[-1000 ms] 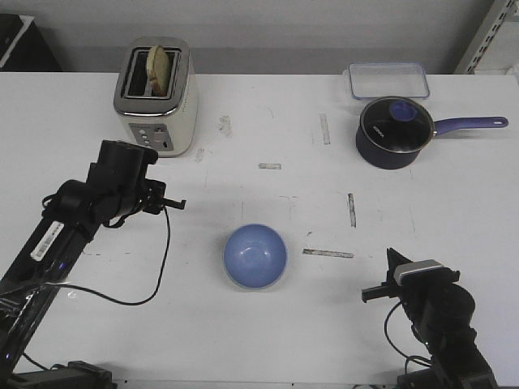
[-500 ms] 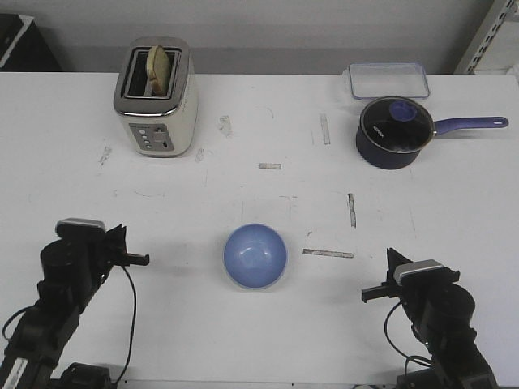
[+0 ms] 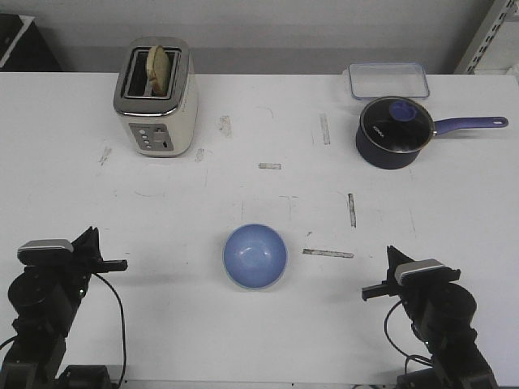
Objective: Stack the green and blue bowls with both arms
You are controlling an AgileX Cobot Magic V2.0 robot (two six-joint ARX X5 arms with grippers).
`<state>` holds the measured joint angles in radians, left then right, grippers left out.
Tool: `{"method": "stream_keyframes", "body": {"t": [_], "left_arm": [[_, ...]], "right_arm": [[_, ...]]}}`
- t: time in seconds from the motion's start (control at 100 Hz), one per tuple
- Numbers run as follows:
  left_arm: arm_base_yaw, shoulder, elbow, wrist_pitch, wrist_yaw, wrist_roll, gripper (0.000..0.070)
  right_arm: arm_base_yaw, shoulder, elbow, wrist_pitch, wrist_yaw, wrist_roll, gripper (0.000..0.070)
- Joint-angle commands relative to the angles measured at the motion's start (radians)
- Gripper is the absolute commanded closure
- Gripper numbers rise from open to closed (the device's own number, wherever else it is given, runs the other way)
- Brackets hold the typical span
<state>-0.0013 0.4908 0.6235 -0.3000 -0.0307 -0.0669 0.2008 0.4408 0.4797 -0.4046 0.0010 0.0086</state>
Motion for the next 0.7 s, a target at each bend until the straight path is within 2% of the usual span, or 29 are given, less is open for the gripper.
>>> {"method": "stream_keyframes", "body": {"t": [0.0, 0.55, 0.69], "left_arm": [[0.001, -0.011, 0.007, 0.013, -0.003, -0.008, 0.0699], [0.001, -0.122, 0.006, 0.014, -0.002, -0.008, 0.0699], [0.005, -0.206, -0.062, 0.028, -0.001, -0.008, 0.0699]], "right_arm": [[0.002, 0.005, 0.004, 0.015, 0.000, 0.016, 0.0700], [0.002, 0.005, 0.004, 0.015, 0.000, 0.017, 0.0700], [0.002, 0.005, 0.004, 0.015, 0.000, 0.016, 0.0700]]}}
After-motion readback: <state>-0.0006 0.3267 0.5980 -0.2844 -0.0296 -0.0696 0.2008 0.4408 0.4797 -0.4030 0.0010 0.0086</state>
